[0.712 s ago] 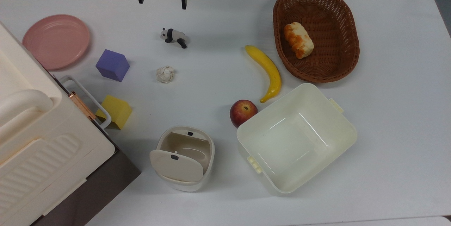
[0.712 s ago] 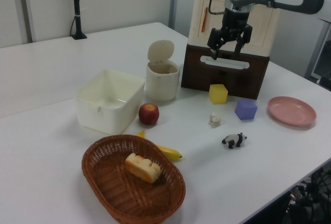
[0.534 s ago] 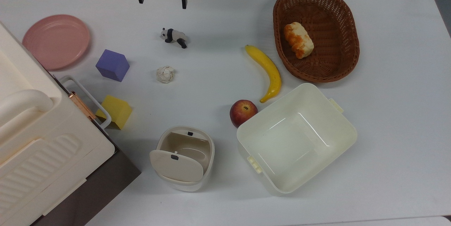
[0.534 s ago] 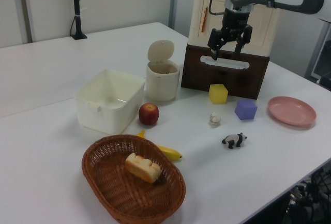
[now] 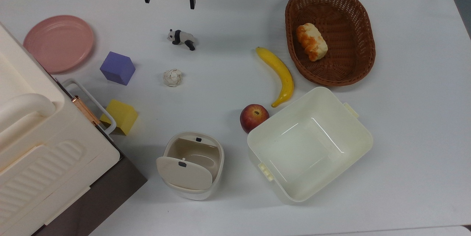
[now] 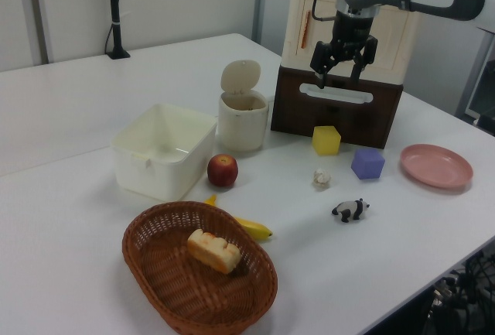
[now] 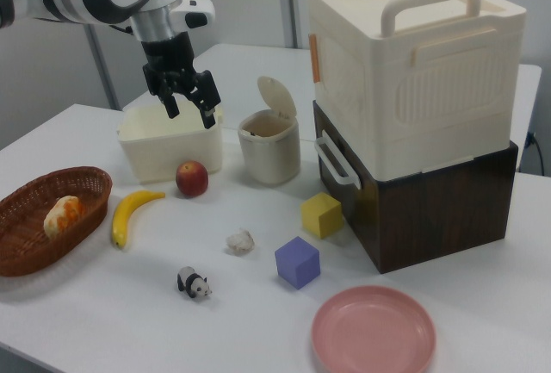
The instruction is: Grab it up and put it in the trash
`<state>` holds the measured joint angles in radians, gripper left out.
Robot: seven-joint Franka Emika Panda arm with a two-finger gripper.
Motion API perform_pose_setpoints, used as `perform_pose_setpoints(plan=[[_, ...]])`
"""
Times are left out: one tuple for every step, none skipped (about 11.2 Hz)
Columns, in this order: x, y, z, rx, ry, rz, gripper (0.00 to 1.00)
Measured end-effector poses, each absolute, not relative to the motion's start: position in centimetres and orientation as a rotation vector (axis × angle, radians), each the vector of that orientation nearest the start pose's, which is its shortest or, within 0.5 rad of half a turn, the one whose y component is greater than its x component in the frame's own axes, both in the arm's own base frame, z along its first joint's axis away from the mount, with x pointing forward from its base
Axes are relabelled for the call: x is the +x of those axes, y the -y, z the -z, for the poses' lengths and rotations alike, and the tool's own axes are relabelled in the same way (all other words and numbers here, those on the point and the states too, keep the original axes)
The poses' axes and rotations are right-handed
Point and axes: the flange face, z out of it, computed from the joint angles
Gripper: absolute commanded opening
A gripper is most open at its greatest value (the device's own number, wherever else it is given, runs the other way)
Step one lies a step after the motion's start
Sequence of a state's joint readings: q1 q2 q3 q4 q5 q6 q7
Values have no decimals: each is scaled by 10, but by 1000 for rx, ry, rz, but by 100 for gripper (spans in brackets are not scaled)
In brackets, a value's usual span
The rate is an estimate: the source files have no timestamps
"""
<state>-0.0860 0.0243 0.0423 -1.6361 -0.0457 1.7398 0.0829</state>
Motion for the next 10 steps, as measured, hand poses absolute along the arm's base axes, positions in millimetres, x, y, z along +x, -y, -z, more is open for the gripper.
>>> perform_pose_setpoints(plan=[[575,30,-595,-3176,-192,128,100],[575,29,-594,-3176,-189,125,100],[575,26,-592,-3177,-183,117,100],[576,22,-590,-3177,-172,110,100],[576,20,-589,-3178,-166,106,100],[575,19,-588,-3177,-164,97,100],[574,18,-585,-3176,-162,82,100],[574,17,-582,-3169,-164,69,100],[574,16,-580,-3162,-170,62,100],[573,16,-579,-3159,-186,58,100]])
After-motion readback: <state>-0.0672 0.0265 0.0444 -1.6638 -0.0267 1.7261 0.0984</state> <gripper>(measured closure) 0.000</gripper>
